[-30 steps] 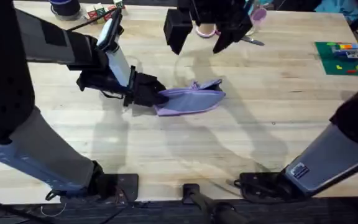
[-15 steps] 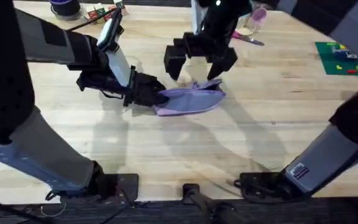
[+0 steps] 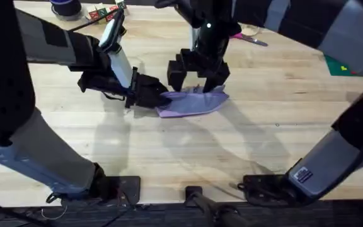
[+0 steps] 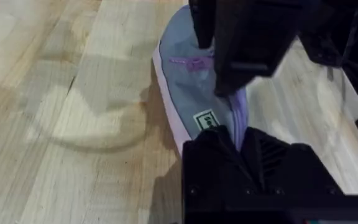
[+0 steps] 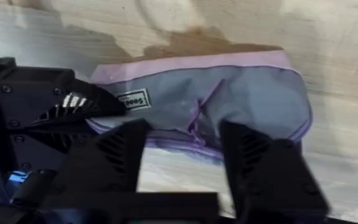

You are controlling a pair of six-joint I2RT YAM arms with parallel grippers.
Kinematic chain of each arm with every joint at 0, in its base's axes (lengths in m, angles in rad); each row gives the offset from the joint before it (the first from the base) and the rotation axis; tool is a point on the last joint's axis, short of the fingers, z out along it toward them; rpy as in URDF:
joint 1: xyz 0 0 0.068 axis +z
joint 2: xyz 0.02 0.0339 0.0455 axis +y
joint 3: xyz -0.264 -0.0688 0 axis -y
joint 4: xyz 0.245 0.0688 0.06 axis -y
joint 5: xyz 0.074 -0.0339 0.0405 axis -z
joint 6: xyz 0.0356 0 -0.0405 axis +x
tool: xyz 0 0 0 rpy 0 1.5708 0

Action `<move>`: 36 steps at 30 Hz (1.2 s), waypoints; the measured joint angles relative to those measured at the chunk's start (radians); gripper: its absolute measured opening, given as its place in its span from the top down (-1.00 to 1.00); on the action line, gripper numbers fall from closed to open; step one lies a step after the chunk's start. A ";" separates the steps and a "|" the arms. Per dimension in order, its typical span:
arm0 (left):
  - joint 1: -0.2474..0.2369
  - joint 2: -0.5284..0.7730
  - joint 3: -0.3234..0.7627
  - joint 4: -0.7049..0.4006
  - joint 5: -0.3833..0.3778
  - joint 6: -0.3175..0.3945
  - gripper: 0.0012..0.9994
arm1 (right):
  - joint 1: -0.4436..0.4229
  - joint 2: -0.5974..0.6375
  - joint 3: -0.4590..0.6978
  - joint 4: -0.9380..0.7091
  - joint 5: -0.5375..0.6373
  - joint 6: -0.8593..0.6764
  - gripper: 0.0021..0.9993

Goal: Unzip the bag, pick up the pens from the table one at a time and place them inside, then zip the bag closed.

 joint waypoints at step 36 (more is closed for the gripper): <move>-0.001 0.000 0.000 0.000 0.009 0.000 0.92 | -0.037 -0.077 0.026 -0.111 0.100 -0.028 0.94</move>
